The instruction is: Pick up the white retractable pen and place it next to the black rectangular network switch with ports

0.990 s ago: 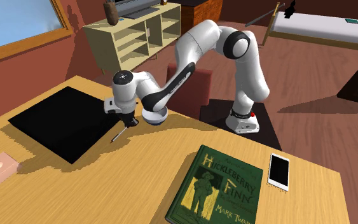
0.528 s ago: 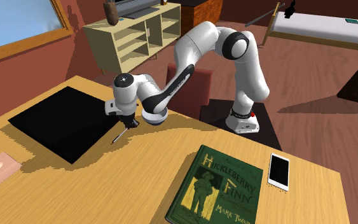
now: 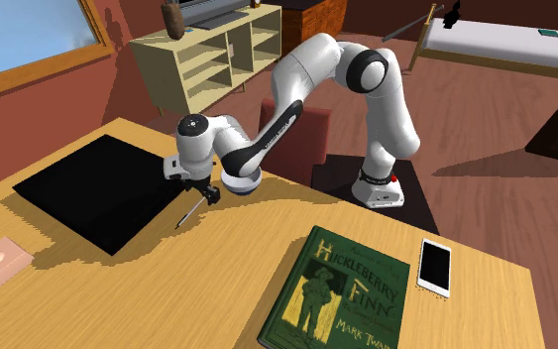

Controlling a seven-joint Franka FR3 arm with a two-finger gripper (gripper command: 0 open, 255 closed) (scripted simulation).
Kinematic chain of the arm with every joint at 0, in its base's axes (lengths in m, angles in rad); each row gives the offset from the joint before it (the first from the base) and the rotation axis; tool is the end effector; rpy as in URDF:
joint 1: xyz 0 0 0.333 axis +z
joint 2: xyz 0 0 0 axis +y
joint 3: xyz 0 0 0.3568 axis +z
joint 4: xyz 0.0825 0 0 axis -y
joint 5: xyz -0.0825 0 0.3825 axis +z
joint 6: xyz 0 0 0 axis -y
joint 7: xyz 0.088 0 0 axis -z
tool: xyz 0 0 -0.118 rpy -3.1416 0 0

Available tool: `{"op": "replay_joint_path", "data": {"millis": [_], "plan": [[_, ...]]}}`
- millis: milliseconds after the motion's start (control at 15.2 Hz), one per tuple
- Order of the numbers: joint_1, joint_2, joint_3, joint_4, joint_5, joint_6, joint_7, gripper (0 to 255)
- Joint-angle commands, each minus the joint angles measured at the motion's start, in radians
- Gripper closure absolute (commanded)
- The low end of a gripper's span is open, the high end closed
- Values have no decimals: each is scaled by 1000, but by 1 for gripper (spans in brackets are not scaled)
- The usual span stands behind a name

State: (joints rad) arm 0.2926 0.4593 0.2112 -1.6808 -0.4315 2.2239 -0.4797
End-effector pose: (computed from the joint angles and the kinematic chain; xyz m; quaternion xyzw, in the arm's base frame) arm 0.6280 0.3052 0.3769 0.8159 0.5611 0.0511 0.1302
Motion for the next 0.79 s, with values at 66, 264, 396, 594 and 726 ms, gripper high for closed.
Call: {"op": "replay_joint_path", "data": {"millis": [66, 264, 396, 594, 726], "plan": [[3, -38, 10, 8, 16, -46, -9, 0], [6, -68, 19, 21, 30, -89, -18, 0], [6, -69, 19, 21, 30, -89, -18, 0], [6, -68, 19, 21, 30, -89, -18, 0], [6, -68, 19, 21, 30, -89, -18, 0]]}}
